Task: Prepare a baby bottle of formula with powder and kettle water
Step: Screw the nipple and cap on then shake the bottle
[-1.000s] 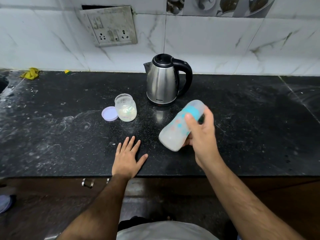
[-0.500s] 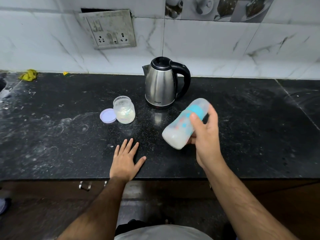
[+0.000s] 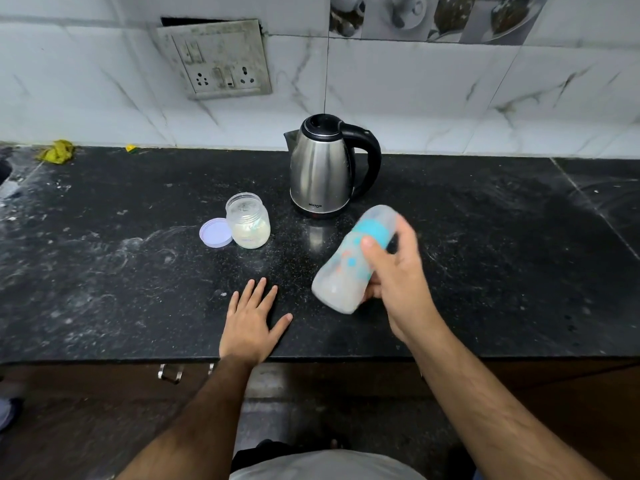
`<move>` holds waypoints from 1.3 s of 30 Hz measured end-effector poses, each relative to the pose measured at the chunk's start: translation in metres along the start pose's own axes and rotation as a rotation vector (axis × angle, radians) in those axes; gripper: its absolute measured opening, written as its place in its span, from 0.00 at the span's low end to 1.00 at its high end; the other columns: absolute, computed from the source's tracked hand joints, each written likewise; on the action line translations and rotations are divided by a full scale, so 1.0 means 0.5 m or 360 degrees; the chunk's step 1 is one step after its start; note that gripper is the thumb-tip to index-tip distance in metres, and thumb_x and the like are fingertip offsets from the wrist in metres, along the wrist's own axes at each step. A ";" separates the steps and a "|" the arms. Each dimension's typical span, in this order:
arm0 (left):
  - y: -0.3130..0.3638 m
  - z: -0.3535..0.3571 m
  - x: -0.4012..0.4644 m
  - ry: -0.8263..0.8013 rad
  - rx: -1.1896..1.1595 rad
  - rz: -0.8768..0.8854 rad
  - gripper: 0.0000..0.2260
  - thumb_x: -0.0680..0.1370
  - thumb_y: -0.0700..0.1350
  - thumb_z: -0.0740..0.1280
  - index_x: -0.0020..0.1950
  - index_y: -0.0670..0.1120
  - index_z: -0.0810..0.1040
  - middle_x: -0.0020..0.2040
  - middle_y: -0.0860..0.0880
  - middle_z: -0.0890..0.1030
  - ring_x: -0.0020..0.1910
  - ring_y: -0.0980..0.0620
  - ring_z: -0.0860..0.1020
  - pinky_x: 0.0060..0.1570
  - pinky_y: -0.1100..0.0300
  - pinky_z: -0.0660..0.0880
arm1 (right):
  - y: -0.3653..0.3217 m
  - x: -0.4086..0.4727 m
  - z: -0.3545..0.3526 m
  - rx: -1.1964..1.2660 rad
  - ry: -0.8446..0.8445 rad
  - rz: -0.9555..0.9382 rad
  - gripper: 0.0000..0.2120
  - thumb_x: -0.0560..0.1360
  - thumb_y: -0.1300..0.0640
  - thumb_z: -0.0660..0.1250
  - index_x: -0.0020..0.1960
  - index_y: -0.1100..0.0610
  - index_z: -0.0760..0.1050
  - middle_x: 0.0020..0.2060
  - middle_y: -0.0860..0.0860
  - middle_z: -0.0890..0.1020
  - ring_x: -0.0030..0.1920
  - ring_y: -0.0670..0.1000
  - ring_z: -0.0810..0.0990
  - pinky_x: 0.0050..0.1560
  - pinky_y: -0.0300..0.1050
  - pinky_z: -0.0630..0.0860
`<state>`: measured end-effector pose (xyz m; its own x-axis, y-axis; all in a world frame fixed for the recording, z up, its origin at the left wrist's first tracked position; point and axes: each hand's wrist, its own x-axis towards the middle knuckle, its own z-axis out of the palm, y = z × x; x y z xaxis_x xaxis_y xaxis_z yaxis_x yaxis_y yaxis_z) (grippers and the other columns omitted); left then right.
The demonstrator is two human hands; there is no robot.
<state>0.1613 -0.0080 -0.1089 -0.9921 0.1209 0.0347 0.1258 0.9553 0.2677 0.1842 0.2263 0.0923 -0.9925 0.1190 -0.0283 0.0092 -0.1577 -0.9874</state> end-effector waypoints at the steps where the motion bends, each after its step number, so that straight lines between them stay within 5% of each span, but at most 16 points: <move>1: 0.000 0.000 0.000 0.0000 -0.0003 -0.0001 0.35 0.77 0.70 0.48 0.79 0.53 0.62 0.81 0.52 0.57 0.81 0.52 0.49 0.79 0.48 0.46 | -0.001 -0.006 0.001 -0.0013 -0.0114 0.0000 0.33 0.74 0.51 0.67 0.75 0.49 0.58 0.43 0.46 0.86 0.39 0.49 0.85 0.30 0.48 0.80; 7: 0.002 -0.002 -0.002 0.0006 -0.0015 -0.0001 0.35 0.77 0.70 0.48 0.79 0.53 0.62 0.81 0.52 0.57 0.81 0.52 0.49 0.79 0.49 0.46 | -0.002 0.007 -0.004 0.0121 0.0275 -0.0136 0.29 0.76 0.49 0.65 0.74 0.50 0.59 0.41 0.41 0.85 0.39 0.47 0.84 0.25 0.43 0.77; 11: 0.002 -0.002 -0.002 0.0003 -0.0025 -0.0005 0.35 0.76 0.70 0.48 0.78 0.53 0.62 0.81 0.52 0.57 0.81 0.52 0.49 0.79 0.49 0.45 | 0.000 -0.007 0.000 0.0014 -0.0090 -0.0098 0.33 0.75 0.53 0.67 0.75 0.49 0.57 0.41 0.47 0.86 0.38 0.49 0.84 0.29 0.50 0.79; 16: 0.001 -0.002 -0.002 -0.0004 -0.0005 -0.0002 0.35 0.77 0.70 0.47 0.79 0.54 0.61 0.81 0.52 0.56 0.81 0.52 0.48 0.79 0.49 0.45 | -0.003 0.002 -0.005 0.0108 0.0245 -0.0183 0.30 0.76 0.50 0.65 0.75 0.51 0.58 0.42 0.41 0.85 0.39 0.47 0.85 0.25 0.43 0.77; 21: 0.001 -0.001 0.000 -0.0005 -0.0005 -0.0005 0.35 0.76 0.71 0.47 0.79 0.53 0.62 0.81 0.52 0.56 0.81 0.52 0.49 0.79 0.48 0.45 | -0.003 -0.015 0.000 0.0032 -0.0140 -0.0097 0.33 0.75 0.55 0.67 0.75 0.49 0.56 0.42 0.47 0.86 0.38 0.48 0.85 0.31 0.46 0.80; 26: 0.000 0.000 -0.001 -0.0010 0.0007 -0.0004 0.35 0.77 0.71 0.47 0.79 0.54 0.61 0.81 0.52 0.56 0.81 0.52 0.48 0.79 0.49 0.45 | -0.007 0.002 -0.011 0.0108 0.0286 -0.0218 0.27 0.81 0.55 0.64 0.76 0.52 0.57 0.42 0.40 0.84 0.39 0.46 0.84 0.25 0.41 0.77; 31: -0.001 0.002 0.000 -0.0003 0.0011 -0.0006 0.35 0.77 0.71 0.47 0.79 0.54 0.61 0.81 0.52 0.56 0.81 0.52 0.48 0.79 0.49 0.45 | -0.011 -0.011 -0.006 0.0016 -0.0087 -0.0112 0.34 0.75 0.54 0.67 0.76 0.51 0.55 0.41 0.46 0.86 0.38 0.48 0.85 0.28 0.43 0.79; 36: -0.001 0.003 0.000 0.0003 0.0015 -0.0007 0.35 0.77 0.71 0.47 0.79 0.54 0.61 0.81 0.52 0.57 0.81 0.52 0.48 0.79 0.49 0.45 | -0.013 0.006 -0.011 0.0119 0.0237 -0.0197 0.29 0.77 0.51 0.65 0.75 0.51 0.58 0.42 0.42 0.85 0.39 0.47 0.84 0.25 0.42 0.77; 39: -0.001 0.003 0.001 -0.0008 0.0024 -0.0011 0.35 0.77 0.71 0.47 0.79 0.54 0.61 0.81 0.52 0.56 0.81 0.52 0.48 0.79 0.49 0.45 | -0.010 -0.006 -0.007 0.0018 -0.0084 -0.0104 0.32 0.76 0.52 0.67 0.75 0.48 0.56 0.42 0.47 0.86 0.38 0.48 0.84 0.27 0.42 0.78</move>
<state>0.1608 -0.0081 -0.1108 -0.9929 0.1156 0.0281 0.1190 0.9601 0.2531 0.1875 0.2302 0.0969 -0.9960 0.0777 0.0449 -0.0570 -0.1622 -0.9851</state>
